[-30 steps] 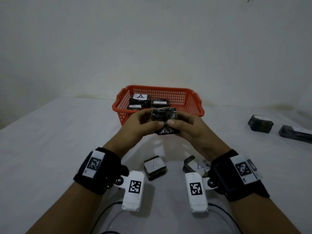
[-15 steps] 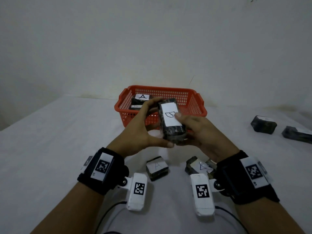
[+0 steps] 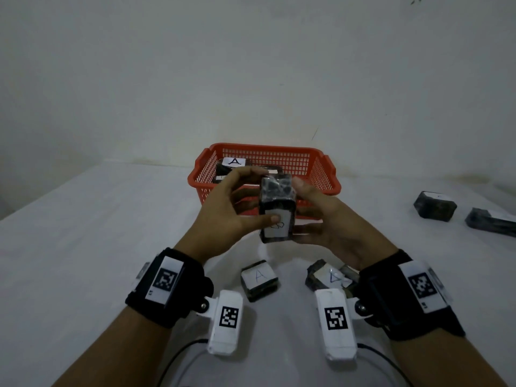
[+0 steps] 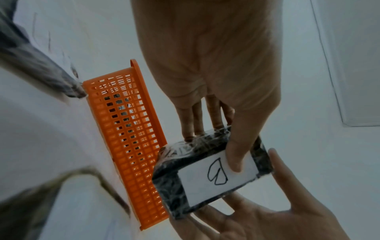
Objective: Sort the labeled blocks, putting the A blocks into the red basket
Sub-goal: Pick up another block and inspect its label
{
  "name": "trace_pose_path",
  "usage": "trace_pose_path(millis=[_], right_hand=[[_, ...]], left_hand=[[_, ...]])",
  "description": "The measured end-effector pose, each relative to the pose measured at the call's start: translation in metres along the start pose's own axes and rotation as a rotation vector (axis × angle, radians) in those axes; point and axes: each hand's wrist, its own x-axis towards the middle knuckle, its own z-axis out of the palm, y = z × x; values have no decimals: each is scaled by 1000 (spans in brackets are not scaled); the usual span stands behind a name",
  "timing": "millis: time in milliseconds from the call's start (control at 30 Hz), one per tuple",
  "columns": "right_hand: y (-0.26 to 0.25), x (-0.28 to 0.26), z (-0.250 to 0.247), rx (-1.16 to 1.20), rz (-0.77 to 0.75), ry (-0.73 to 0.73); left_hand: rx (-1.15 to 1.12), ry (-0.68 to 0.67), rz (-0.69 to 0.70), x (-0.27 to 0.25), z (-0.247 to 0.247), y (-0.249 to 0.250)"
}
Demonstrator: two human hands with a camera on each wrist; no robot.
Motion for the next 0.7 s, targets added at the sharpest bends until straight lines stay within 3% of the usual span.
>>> trace_pose_path(millis=[133,300,400,533,700], right_hand=[[0,0,0,1,-19,-5],[0,0,-3,-23,-72,36],[0,0,-6,-34,-80,36],[-1,0,-7,-35,-85,-13],[4,2,1,-71,-105,-29]], left_hand=[[24,-47,49,-1,2,-1],[54,-177,-166,-2,3,-3],[-51,-270,-226,-2,8,-5],[-215,-202,-253,2,10,-3],[-126,-141,-256,4,9,-7]])
